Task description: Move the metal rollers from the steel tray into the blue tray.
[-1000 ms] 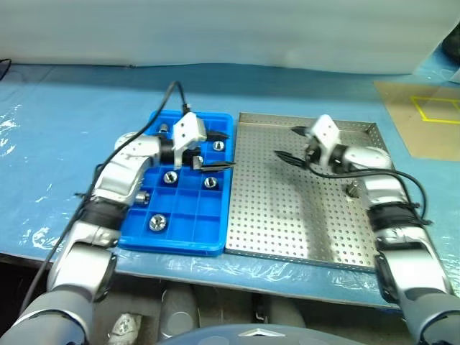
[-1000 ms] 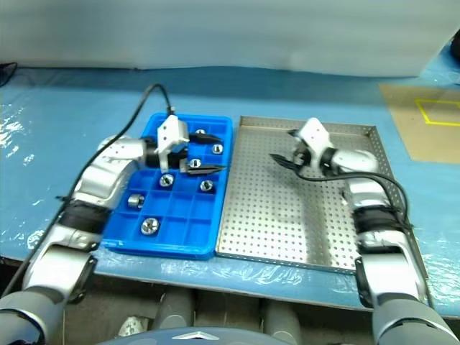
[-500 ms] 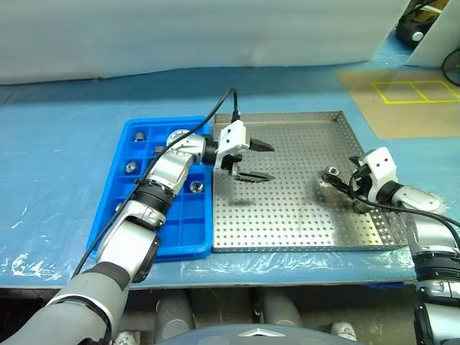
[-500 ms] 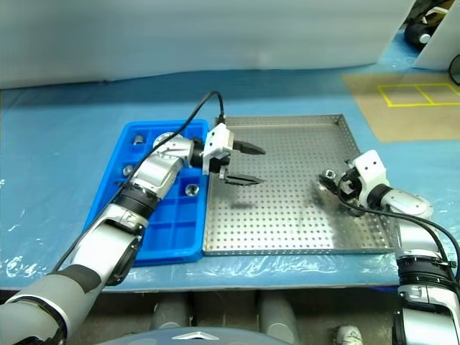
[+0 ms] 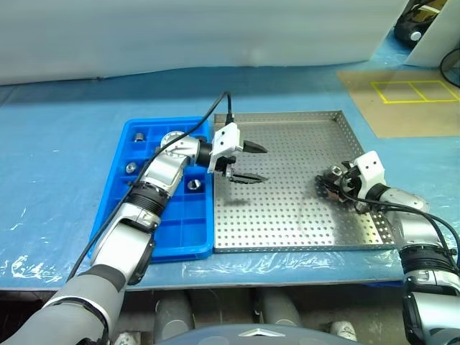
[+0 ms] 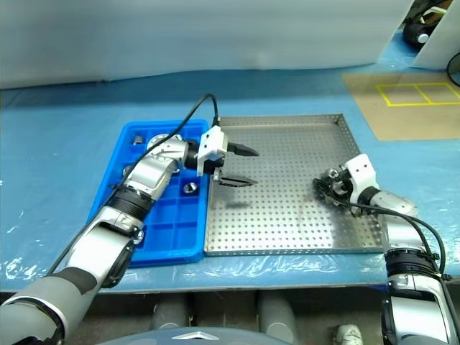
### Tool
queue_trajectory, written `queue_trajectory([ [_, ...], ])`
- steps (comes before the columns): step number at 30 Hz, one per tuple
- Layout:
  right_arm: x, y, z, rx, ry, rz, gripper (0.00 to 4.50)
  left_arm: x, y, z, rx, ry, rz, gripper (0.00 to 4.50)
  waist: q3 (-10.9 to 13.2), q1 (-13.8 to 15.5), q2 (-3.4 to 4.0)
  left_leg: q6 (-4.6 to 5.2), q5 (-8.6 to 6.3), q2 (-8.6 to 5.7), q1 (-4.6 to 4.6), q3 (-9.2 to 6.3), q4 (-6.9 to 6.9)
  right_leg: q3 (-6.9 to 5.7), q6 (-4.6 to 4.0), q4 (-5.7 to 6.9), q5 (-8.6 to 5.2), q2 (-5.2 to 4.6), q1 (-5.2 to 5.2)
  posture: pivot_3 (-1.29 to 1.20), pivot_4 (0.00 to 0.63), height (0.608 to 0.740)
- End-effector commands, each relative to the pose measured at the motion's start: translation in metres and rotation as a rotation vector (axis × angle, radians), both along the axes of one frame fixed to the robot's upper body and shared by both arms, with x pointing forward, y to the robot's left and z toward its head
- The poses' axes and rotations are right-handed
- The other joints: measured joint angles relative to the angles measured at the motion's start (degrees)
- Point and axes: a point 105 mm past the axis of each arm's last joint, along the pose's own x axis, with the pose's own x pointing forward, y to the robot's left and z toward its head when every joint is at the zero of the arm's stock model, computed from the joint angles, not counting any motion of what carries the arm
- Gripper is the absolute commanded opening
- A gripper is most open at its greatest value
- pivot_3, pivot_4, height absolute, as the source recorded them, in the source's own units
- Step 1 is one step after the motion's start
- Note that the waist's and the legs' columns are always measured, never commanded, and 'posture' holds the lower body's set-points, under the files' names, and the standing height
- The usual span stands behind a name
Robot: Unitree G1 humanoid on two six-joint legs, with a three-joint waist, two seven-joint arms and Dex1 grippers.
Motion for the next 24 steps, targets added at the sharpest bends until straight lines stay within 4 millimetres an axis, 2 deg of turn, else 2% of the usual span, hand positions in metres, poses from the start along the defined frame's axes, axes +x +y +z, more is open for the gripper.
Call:
queue_trajectory([
  [1,-0.002,0.011,-0.018,0.014,0.059,0.032,4.49,-0.002,0.0,0.012,-0.027,-0.042,-0.002,3.69,0.0,-0.02,-0.08,0.0,-0.01,0.0,0.07,0.0,0.0,0.0,0.0,-0.04,0.0,0.0,0.08,-0.26,0.15,0.74],
  [2,-0.002,0.012,-0.019,0.009,0.062,0.037,4.49,-0.002,0.001,0.011,-0.026,-0.042,0.0,3.69,0.0,-0.02,-0.11,0.0,-0.01,0.01,0.13,0.01,0.0,0.0,0.0,-0.05,0.0,0.0,0.14,-0.26,0.15,0.74],
  [5,-0.003,0.007,-0.02,0.016,0.066,0.02,3.92,0.0,0.003,0.013,-0.029,-0.048,0.015,3.69,-0.02,-0.05,-0.17,-0.01,-0.01,0.02,0.18,0.02,0.0,0.0,-0.04,-0.08,0.02,-0.01,0.19,-0.25,0.15,0.74],
  [8,-0.004,0.0,-0.02,0.005,0.073,0.0,2.96,0.001,0.004,0.013,-0.028,-0.054,0.024,3.69,-0.02,-0.04,-0.18,-0.01,-0.01,0.02,0.21,0.03,-0.01,0.01,-0.05,-0.09,0.03,-0.01,0.21,-0.25,0.15,0.74],
  [10,-0.006,0.001,-0.021,0.016,0.077,0.017,2.96,0.001,0.004,0.013,-0.027,-0.054,0.026,3.69,-0.02,-0.01,-0.19,-0.01,-0.02,0.02,0.2,0.04,-0.03,0.0,-0.05,-0.15,0.03,-0.01,0.21,-0.25,0.15,0.74],
  [11,-0.007,0.002,-0.021,0.021,0.078,0.021,2.46,0.002,0.005,0.013,-0.026,-0.055,0.027,3.69,-0.02,0.01,-0.19,0.0,-0.02,0.02,0.19,0.04,-0.05,0.0,-0.05,-0.18,0.03,-0.01,0.21,-0.25,0.15,0.74],
  [14,-0.007,0.003,-0.022,0.003,0.074,0.022,1.66,0.002,0.005,0.013,-0.025,-0.059,0.029,3.69,-0.02,0.01,-0.22,0.01,-0.03,0.02,0.18,0.05,-0.11,-0.01,-0.05,-0.23,0.03,0.0,0.21,-0.26,0.15,0.74],
  [19,-0.001,0.013,-0.013,-0.006,0.031,0.041,1.66,0.003,0.008,0.016,-0.026,-0.064,0.033,3.69,0.0,-0.13,-0.25,0.01,-0.03,0.03,0.21,0.08,-0.19,-0.02,-0.04,-0.27,0.03,0.0,0.2,-0.25,0.15,0.74],
  [24,0.008,0.043,0.013,-0.021,-0.037,0.162,1.66,-0.001,0.029,0.028,-0.036,-0.05,0.034,3.69,0.02,-0.43,-0.26,-0.07,0.01,0.05,0.24,0.15,-0.33,0.01,-0.04,-0.25,0.03,0.01,0.09,-0.22,0.15,0.74],
])
